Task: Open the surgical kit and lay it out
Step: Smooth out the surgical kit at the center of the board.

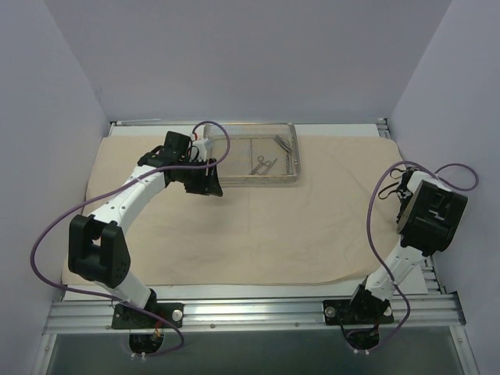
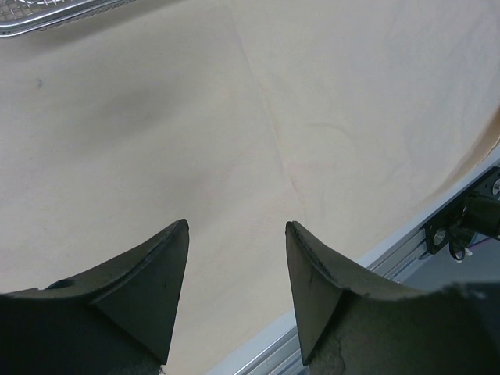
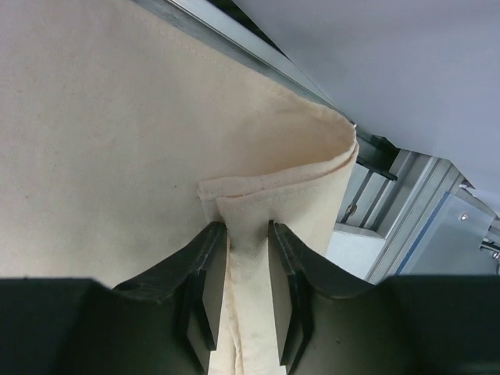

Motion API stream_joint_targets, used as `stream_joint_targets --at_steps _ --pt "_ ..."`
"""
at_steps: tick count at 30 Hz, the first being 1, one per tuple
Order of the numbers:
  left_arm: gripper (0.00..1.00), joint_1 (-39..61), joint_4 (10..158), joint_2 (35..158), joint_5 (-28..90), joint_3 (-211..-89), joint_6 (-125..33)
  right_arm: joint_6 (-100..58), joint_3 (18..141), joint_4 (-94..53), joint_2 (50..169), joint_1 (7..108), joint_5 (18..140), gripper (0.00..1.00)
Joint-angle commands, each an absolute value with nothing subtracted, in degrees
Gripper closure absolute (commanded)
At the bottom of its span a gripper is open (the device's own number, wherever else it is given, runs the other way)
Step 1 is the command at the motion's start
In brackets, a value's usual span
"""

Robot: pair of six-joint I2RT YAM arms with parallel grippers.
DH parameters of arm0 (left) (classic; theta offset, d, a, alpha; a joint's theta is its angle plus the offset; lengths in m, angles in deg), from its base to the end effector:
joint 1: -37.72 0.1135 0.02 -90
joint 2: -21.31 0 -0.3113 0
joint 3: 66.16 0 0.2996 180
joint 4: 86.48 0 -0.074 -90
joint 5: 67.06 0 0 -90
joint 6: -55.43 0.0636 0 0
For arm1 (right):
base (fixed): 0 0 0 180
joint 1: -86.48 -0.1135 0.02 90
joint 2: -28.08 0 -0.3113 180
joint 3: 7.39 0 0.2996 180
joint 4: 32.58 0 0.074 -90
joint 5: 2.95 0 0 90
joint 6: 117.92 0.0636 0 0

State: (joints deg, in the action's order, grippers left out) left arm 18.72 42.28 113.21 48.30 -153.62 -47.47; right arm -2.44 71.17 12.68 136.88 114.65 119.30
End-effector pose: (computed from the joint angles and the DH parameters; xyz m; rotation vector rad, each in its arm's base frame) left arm 0.3723 -0.1570 0.2929 0.3162 2.5662 -0.7769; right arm 0.3464 -0.2240 0.1336 1.3521 2.4462 -0.8156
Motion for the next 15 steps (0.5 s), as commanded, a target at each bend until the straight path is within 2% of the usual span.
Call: stream_joint_targets --at_steps 1,4,9,13,15 --pt "0.38 19.18 42.67 112.8 49.31 -153.57 -46.96 -1.64 70.26 15.79 136.81 115.92 121.42 0.73" --pt "0.38 19.27 42.59 112.54 49.31 -153.57 -46.96 -1.55 70.61 16.76 134.96 116.01 121.33 0.78" --pt "0.38 19.53 42.76 112.36 49.66 -153.3 -46.96 -2.25 71.05 18.95 131.89 116.71 122.21 0.92" --pt "0.38 19.53 43.11 111.75 50.01 -153.22 -47.22 -2.61 70.96 20.98 129.6 118.38 124.05 1.0" --pt "0.38 19.53 43.29 111.31 50.01 -152.95 -47.22 -2.34 72.1 21.94 127.77 118.91 124.67 1.0"
